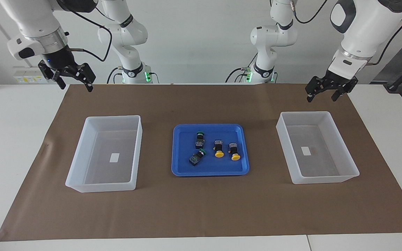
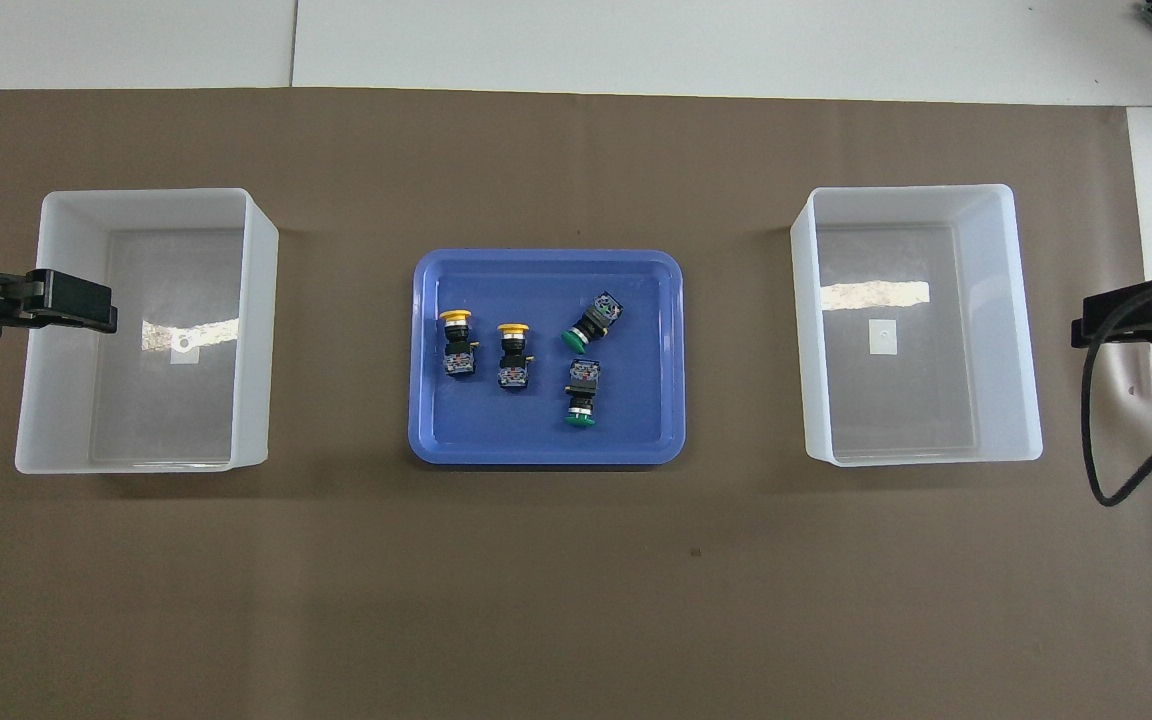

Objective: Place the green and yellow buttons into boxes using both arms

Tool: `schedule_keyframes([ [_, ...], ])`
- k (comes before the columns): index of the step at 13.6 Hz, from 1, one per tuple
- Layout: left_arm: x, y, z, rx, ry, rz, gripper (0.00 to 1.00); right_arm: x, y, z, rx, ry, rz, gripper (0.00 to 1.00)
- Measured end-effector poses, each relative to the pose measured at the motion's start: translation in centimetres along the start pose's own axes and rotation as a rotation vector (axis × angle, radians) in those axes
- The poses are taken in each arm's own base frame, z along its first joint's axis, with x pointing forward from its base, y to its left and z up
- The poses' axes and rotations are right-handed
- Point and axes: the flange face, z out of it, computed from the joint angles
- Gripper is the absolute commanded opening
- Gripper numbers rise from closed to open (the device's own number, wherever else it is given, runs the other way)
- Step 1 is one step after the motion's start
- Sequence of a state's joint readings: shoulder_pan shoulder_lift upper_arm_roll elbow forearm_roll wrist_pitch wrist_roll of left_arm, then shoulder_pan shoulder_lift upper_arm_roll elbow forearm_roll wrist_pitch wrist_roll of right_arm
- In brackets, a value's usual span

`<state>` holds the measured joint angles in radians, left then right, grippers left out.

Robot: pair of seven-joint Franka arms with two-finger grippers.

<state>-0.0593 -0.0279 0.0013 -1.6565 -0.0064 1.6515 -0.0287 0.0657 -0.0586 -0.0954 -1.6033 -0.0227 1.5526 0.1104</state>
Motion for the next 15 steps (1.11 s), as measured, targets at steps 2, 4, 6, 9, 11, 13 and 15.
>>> schedule_keyframes([
  [2, 0.0, 0.0, 0.0, 0.000, 0.000, 0.000, 1.00, 0.0, -0.1, 0.1, 0.000, -0.002, -0.001, 1.00],
  [4, 0.0, 0.0, 0.0, 0.000, 0.000, 0.001, 1.00, 0.0, -0.1, 0.1, 0.000, -0.002, -0.001, 1.00],
  [6, 0.0, 0.0, 0.0, 0.000, 0.001, 0.001, 1.00, 0.0, 0.0, 0.1, -0.001, -0.002, -0.001, 1.00],
  [9, 0.0, 0.0, 0.0, 0.000, 0.001, 0.000, 1.00, 0.0, -0.1, 0.1, -0.001, -0.002, -0.001, 1.00],
  [11, 0.0, 0.0, 0.0, 0.000, 0.001, 0.000, 1.00, -0.1, -0.5, 0.2, 0.000, -0.005, -0.009, 1.00],
  [13, 0.0, 0.0, 0.0, 0.000, 0.001, 0.000, 1.00, -0.3, -2.5, 0.5, -0.001, -0.007, -0.036, 1.00],
  [15, 0.0, 0.0, 0.0, 0.000, 0.001, -0.001, 1.00, -0.6, -5.1, 0.8, -0.001, -0.001, -0.033, 1.00],
])
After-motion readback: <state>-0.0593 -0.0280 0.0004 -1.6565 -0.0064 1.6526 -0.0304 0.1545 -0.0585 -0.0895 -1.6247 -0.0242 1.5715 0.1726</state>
